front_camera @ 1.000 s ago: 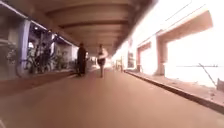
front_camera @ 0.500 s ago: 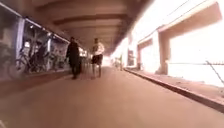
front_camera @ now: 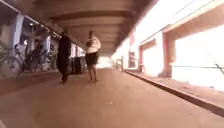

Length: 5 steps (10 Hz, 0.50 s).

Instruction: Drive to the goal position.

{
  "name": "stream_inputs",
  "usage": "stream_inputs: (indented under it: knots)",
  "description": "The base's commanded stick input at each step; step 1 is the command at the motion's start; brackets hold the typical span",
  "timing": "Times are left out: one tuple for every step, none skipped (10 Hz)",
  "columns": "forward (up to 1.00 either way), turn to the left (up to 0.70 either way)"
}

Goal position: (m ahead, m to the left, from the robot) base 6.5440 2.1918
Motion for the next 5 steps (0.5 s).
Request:
stream_inputs:
  knots:
    - [0.70,0.00]
    - [0.70,0.00]
    - [0.70,0.00]
    - [0.70,0.00]
    - [0.70,0.00]
